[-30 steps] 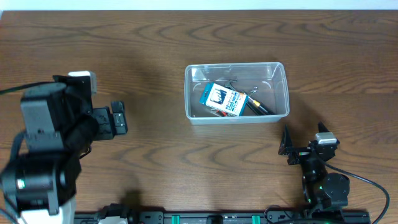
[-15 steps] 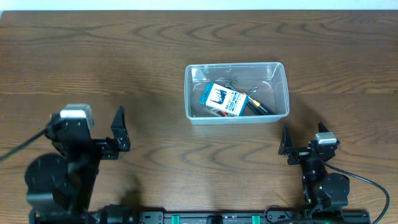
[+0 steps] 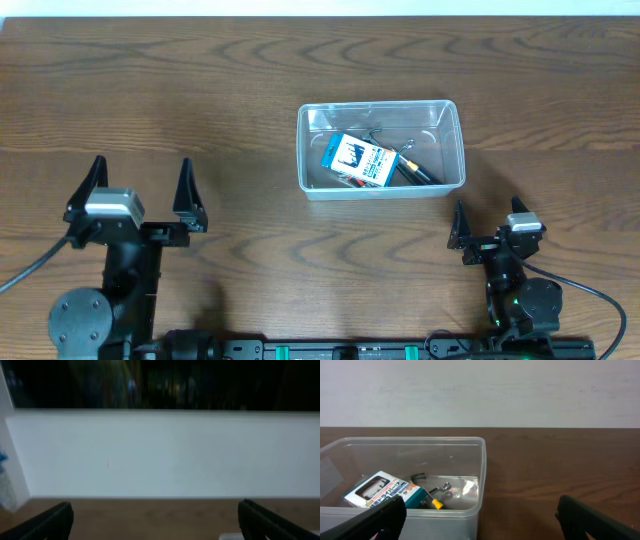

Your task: Pack container

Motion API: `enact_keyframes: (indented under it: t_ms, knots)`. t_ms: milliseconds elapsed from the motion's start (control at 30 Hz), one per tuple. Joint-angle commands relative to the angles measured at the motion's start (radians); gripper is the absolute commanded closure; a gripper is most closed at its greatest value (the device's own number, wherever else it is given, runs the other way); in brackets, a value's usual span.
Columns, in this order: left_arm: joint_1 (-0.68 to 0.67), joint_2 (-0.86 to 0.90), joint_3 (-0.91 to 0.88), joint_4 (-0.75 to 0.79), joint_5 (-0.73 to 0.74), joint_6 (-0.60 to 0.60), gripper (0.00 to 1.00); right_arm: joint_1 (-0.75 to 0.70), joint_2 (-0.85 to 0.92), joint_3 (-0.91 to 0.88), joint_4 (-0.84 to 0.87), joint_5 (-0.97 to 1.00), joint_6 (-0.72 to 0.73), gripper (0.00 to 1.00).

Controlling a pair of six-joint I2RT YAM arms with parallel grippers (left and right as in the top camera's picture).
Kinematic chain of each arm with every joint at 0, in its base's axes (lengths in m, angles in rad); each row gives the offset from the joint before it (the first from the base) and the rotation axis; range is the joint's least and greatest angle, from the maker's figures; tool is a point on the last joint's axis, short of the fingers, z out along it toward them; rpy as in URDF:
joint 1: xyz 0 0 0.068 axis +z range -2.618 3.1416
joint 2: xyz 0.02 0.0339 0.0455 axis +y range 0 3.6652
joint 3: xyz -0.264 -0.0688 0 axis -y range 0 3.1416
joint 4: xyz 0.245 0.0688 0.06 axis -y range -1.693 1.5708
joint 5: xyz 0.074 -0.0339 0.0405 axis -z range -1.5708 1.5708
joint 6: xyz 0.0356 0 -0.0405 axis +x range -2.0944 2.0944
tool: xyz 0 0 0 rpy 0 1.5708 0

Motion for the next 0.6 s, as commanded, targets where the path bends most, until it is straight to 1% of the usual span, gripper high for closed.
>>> enact_keyframes:
  t_ms: [0,200,300,567]
  knots:
    - [-0.006,-0.048,-0.065,0.047,-0.008,-0.003,0.02,0.009,-0.006,-0.002,-0.005,0.003,-0.012,0.01]
    - [-0.006,-0.154,-0.213,0.13,-0.008,-0.004,0.02,0.009,-0.006,-0.002,-0.005,0.003,-0.012,0.01]
    - [-0.006,-0.207,-0.269,0.158,-0.008,-0.004,0.02,0.009,-0.006,-0.002,-0.005,0.003,-0.012,0.01]
    - [-0.006,-0.317,-0.409,0.294,-0.008,-0.004,0.02,0.009,-0.006,-0.002,-0.005,0.003,-0.012,0.01]
